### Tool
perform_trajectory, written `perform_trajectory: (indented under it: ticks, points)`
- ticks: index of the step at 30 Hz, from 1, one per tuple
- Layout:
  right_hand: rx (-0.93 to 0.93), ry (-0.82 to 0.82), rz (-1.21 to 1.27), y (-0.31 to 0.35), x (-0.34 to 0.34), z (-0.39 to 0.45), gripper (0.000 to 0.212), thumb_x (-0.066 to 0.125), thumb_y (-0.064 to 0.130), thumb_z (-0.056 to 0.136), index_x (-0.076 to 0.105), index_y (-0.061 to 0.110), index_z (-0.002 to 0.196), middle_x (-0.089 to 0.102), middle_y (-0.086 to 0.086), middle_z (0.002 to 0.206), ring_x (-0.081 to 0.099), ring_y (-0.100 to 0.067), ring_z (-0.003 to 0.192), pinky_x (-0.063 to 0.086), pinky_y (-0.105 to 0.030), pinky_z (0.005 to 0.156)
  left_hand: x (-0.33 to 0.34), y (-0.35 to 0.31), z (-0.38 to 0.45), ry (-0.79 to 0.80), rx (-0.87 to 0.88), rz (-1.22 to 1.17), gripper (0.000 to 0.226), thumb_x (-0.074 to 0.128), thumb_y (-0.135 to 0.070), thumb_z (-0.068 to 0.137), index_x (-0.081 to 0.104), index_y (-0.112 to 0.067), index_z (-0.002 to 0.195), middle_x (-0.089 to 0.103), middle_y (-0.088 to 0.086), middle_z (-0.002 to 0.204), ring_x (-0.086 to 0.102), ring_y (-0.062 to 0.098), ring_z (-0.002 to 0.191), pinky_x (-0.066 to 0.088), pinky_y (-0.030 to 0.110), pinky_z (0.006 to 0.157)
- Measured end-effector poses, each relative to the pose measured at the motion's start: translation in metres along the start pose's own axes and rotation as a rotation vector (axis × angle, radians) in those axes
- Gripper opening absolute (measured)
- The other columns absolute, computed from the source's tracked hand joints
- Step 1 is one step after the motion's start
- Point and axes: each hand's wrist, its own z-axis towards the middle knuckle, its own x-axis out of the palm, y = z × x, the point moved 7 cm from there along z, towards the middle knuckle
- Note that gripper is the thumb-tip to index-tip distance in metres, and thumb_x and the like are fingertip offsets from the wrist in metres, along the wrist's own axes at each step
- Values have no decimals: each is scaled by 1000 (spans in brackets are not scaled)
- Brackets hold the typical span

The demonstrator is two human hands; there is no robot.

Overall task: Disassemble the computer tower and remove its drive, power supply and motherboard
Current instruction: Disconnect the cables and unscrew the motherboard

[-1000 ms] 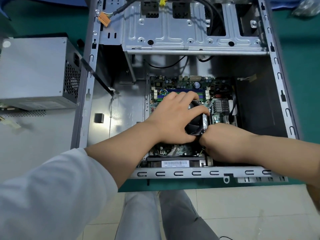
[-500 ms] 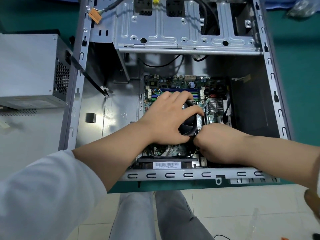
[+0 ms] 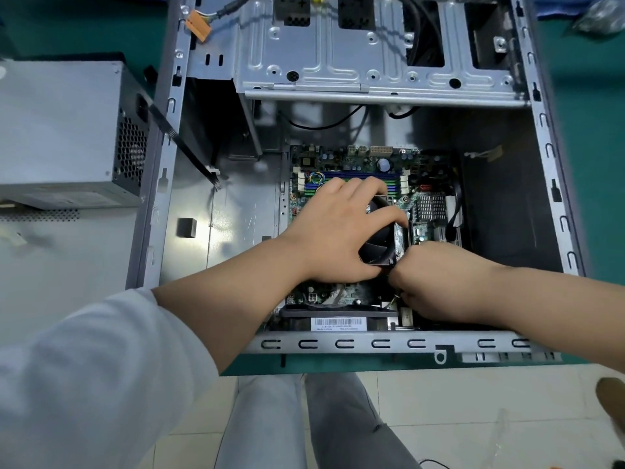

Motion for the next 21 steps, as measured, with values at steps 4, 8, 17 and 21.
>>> perform_trajectory:
  ticks: [4,8,17,21]
  points:
    - [-19,-1,-54,-2,0,-4,15,47,15,87,43,21,74,33,5,61,40,-23,61,27,-28,46,2,0,-1,20,9,6,59,55,-60,74,46,-38,129,42,1,129,44,19,113,27,34,95]
    - [-13,-1,-61,1,-1,0,14,48,16,86,43,20,73,34,3,61,40,-23,58,28,-28,47,2,2,-1,27,0,25,60,54,-60,75,44,-39,130,40,1,131,43,19,114,25,33,94]
    - [23,1,-58,-6,2,-5,16,46,18,88,43,21,73,38,3,63,42,-22,60,32,-28,52,1,-1,1,16,22,20,60,54,-61,76,43,-39,130,40,1,131,41,19,115,25,32,94]
    - [-9,-17,-73,-1,0,-3,15,47,14,86,44,20,73,38,0,62,42,-24,59,32,-28,51,1,0,0,15,22,15,61,56,-60,74,44,-39,130,41,2,130,42,20,114,27,33,94]
